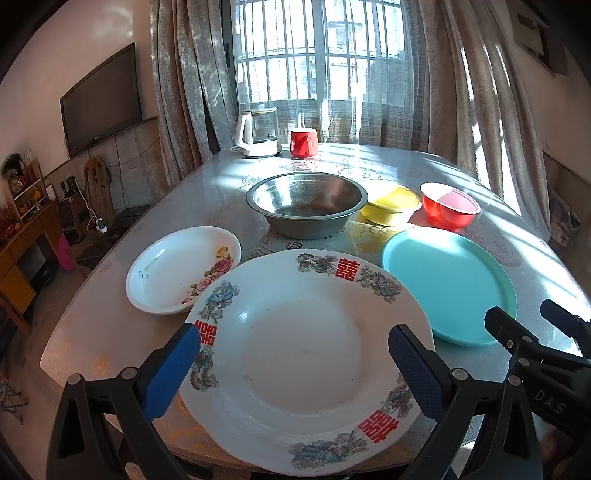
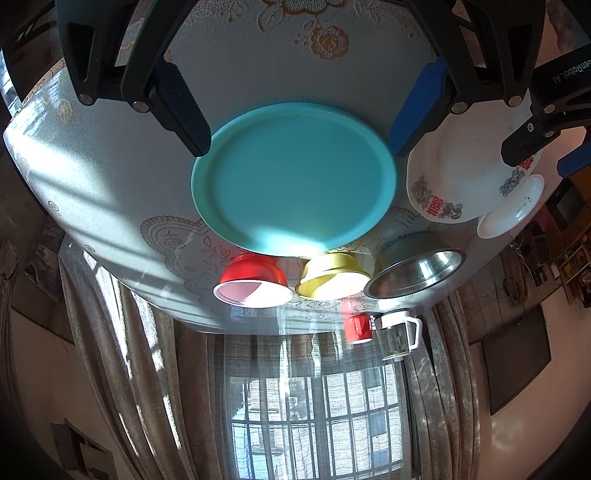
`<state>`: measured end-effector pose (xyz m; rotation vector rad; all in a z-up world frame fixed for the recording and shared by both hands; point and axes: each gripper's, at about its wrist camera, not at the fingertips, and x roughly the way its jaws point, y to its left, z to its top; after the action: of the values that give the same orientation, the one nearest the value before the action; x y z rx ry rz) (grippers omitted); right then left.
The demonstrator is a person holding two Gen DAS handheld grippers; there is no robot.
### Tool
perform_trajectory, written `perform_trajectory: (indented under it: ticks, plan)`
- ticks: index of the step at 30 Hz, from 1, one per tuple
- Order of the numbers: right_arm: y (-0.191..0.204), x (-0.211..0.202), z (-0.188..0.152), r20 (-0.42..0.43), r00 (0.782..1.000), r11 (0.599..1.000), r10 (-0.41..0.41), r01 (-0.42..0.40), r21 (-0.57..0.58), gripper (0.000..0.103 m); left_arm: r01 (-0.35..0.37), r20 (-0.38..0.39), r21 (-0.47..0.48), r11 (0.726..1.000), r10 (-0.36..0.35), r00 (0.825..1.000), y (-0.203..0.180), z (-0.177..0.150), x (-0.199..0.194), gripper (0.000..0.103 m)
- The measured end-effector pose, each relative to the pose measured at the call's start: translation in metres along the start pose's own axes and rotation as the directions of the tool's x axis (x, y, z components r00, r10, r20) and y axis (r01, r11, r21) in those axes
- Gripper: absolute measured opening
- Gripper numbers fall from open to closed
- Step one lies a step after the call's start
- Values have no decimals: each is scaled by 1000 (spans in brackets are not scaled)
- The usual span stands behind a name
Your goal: Organize plates and bowls
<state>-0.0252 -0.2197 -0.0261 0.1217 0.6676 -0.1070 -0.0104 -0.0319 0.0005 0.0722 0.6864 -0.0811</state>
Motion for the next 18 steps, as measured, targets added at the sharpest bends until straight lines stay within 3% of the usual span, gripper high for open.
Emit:
perform_trajectory:
  ticks: [15,16,18]
  plan:
    - [-31,6,6,-11,1000,997,28,-27,74,98,54,-29,57,997,-52,998,-13,15,11,101]
    - [-37,7,6,-14,999,996,35,-34,88,97,71,-37,52,996,-69,997,-13,19,14,100]
    - [-50,9,8,-23,999,991,42,-38,130,90,133,-59,55,990,-130,990,-13,29,19,82]
